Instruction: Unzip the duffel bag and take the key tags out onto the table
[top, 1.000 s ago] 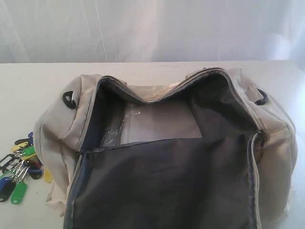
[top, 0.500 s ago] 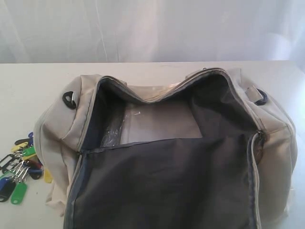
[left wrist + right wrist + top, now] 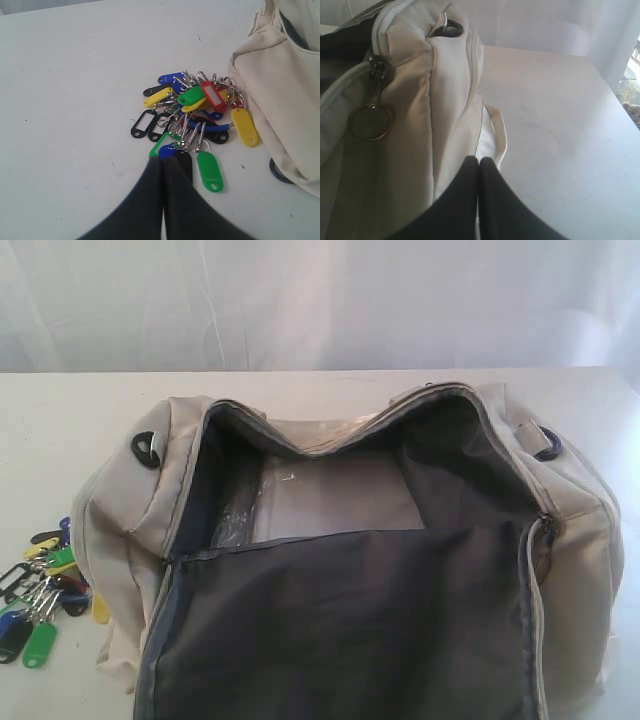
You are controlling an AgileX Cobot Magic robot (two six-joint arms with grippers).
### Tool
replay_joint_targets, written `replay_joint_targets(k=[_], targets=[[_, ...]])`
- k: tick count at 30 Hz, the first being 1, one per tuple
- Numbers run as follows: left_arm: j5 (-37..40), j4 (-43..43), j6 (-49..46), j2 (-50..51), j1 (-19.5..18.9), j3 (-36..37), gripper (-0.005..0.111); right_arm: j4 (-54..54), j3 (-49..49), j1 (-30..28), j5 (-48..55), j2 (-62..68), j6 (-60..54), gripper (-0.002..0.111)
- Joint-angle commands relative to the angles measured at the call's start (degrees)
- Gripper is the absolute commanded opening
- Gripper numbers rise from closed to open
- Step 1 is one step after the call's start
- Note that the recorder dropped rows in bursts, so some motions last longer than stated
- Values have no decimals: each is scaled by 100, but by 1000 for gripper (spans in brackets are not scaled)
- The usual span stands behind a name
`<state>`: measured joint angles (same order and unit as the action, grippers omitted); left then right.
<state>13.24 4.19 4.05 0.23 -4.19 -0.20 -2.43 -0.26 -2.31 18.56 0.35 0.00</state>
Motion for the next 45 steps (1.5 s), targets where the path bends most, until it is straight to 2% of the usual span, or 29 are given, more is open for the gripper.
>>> replay_joint_targets(k=[1,32,36,45], targets=[[8,10,-2,-23,34,20,0,-39,26,15,-61,-35,31,0],[8,10,-2,-23,34,20,0,-39,26,15,-61,-35,31,0],[20,-302,202,-23,34,20,0,-39,26,15,-61,-35,31,0],[20,-312,202,-23,34,20,0,-39,26,15,-61,-35,31,0]])
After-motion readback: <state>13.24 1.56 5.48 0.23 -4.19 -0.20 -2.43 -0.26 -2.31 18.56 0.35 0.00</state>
